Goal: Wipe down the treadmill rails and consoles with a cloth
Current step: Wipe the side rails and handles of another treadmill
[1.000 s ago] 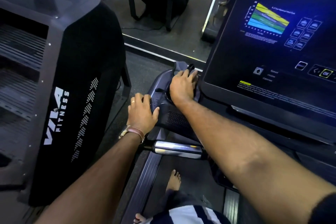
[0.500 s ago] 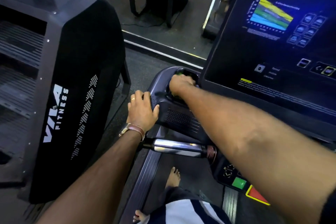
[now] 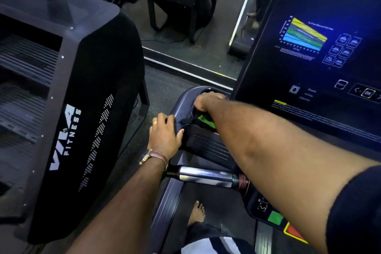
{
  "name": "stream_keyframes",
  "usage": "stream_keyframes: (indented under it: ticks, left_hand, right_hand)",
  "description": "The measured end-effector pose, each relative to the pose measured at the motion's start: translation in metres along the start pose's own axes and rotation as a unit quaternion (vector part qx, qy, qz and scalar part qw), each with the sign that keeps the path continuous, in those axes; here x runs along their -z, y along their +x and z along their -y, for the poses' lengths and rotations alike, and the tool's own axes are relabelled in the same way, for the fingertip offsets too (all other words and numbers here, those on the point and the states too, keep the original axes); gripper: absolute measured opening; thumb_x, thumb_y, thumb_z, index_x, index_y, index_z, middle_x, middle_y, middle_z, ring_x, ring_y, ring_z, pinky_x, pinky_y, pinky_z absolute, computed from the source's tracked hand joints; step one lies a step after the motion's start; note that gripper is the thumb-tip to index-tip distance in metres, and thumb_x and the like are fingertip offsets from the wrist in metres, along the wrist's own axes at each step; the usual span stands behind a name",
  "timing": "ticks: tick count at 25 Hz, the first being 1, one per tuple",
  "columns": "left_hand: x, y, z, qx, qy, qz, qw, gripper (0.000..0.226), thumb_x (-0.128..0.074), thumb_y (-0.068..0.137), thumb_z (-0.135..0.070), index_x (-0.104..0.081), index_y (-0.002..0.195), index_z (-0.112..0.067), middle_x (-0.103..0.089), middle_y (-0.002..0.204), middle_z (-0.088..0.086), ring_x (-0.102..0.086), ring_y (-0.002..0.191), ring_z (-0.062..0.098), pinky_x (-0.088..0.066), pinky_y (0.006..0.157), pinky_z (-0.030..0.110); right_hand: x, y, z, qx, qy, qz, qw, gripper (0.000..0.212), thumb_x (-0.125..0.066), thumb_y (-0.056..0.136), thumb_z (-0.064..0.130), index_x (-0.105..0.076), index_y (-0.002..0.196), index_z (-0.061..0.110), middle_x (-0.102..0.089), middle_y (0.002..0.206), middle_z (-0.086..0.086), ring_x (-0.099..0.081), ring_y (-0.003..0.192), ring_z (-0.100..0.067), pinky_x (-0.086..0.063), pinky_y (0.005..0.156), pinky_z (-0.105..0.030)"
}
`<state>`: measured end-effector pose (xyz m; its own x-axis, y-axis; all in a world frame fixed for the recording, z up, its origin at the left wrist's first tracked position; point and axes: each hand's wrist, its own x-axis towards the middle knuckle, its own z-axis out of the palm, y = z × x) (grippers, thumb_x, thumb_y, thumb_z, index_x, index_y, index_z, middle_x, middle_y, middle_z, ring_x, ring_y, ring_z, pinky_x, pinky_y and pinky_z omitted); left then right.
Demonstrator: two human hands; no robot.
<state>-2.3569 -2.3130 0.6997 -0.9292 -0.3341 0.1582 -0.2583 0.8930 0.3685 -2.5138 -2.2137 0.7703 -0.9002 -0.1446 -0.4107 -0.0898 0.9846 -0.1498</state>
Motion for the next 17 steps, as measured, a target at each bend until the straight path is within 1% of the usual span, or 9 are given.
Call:
stream_keyframes:
  ticks: [2, 4, 6, 7, 8, 10, 12, 14, 17]
  left_hand:
    - [0.000, 0.001, -0.002, 0.000, 0.001, 0.008, 1.000, 0.041, -0.067, 0.080, -0.038, -0.054, 0.108, -0.012, -0.048, 0.108, 0.010, -0.047, 0.099, 0.031, -0.048, 0.081, 0.045]
    - [0.002, 0.004, -0.003, 0.000, 0.003, 0.014, 1.000, 0.042, -0.068, 0.079, -0.038, -0.054, 0.107, -0.010, -0.048, 0.108, 0.012, -0.047, 0.099, 0.032, -0.047, 0.082, 0.045]
    - [0.002, 0.004, -0.004, 0.004, -0.002, 0.014, 1.000, 0.042, -0.068, 0.078, -0.037, -0.054, 0.106, -0.009, -0.048, 0.107, 0.012, -0.047, 0.099, 0.033, -0.047, 0.083, 0.045]
    - [0.001, 0.004, -0.004, 0.003, -0.005, 0.013, 1.000, 0.042, -0.068, 0.078, -0.037, -0.053, 0.106, -0.010, -0.048, 0.107, 0.012, -0.047, 0.099, 0.032, -0.047, 0.083, 0.045]
    - [0.001, 0.005, -0.003, 0.000, -0.007, 0.010, 1.000, 0.041, -0.068, 0.078, -0.037, -0.053, 0.105, -0.010, -0.048, 0.106, 0.011, -0.047, 0.098, 0.032, -0.047, 0.083, 0.045]
    - [0.000, 0.004, -0.003, 0.001, -0.015, 0.012, 1.000, 0.042, -0.070, 0.077, -0.037, -0.052, 0.104, -0.011, -0.047, 0.106, 0.011, -0.046, 0.098, 0.031, -0.047, 0.082, 0.044]
    - [0.001, 0.004, -0.003, 0.005, -0.015, 0.015, 1.000, 0.043, -0.070, 0.076, -0.037, -0.052, 0.106, -0.012, -0.047, 0.107, 0.010, -0.046, 0.099, 0.030, -0.047, 0.083, 0.044]
    - [0.000, 0.003, -0.002, 0.003, -0.011, 0.014, 1.000, 0.043, -0.069, 0.077, -0.038, -0.052, 0.107, -0.012, -0.047, 0.107, 0.009, -0.046, 0.099, 0.029, -0.047, 0.083, 0.043]
    - [-0.001, 0.004, -0.003, 0.005, -0.004, 0.006, 1.000, 0.043, -0.067, 0.078, -0.039, -0.052, 0.107, -0.011, -0.047, 0.107, 0.010, -0.046, 0.099, 0.029, -0.047, 0.084, 0.043]
  right_hand:
    - [0.001, -0.002, -0.005, -0.020, 0.004, -0.017, 1.000, 0.044, -0.044, 0.095, 0.022, -0.055, 0.137, 0.013, -0.050, 0.146, -0.009, -0.048, 0.132, -0.032, -0.039, 0.105, -0.040]
    - [0.002, 0.000, -0.005, -0.015, -0.062, -0.058, 0.996, 0.042, -0.047, 0.094, 0.023, -0.058, 0.132, 0.009, -0.054, 0.141, -0.015, -0.051, 0.129, -0.034, -0.041, 0.102, -0.036]
    - [-0.003, -0.006, -0.004, 0.005, -0.145, -0.089, 0.985, 0.040, -0.051, 0.090, 0.025, -0.062, 0.126, 0.010, -0.058, 0.136, -0.016, -0.054, 0.124, -0.036, -0.043, 0.099, -0.036]
    - [-0.008, -0.009, -0.005, 0.010, -0.118, -0.086, 0.989, 0.040, -0.052, 0.090, 0.026, -0.062, 0.125, 0.011, -0.059, 0.134, -0.015, -0.054, 0.124, -0.036, -0.042, 0.100, -0.039]
    - [-0.013, -0.014, -0.007, 0.023, -0.108, -0.067, 0.992, 0.039, -0.052, 0.091, 0.028, -0.062, 0.126, 0.013, -0.059, 0.134, -0.012, -0.053, 0.124, -0.035, -0.040, 0.102, -0.044]
    - [-0.010, -0.013, 0.001, 0.026, -0.200, -0.001, 0.979, 0.046, -0.051, 0.092, 0.035, -0.056, 0.134, 0.016, -0.054, 0.139, -0.008, -0.049, 0.128, -0.035, -0.036, 0.104, -0.055]
    - [-0.007, 0.007, 0.014, -0.051, -0.201, 0.056, 0.977, 0.065, -0.056, 0.088, 0.042, -0.041, 0.146, 0.015, -0.043, 0.148, -0.012, -0.038, 0.134, -0.040, -0.031, 0.106, -0.061]
    - [-0.014, 0.013, 0.017, -0.101, -0.121, 0.114, 0.981, 0.072, -0.058, 0.087, 0.040, -0.035, 0.150, 0.013, -0.033, 0.150, -0.017, -0.031, 0.135, -0.043, -0.028, 0.111, -0.057]
    - [-0.008, 0.012, 0.013, -0.066, -0.138, 0.062, 0.986, 0.053, -0.054, 0.087, 0.032, -0.053, 0.137, 0.016, -0.048, 0.144, -0.015, -0.041, 0.134, -0.037, -0.032, 0.108, -0.047]
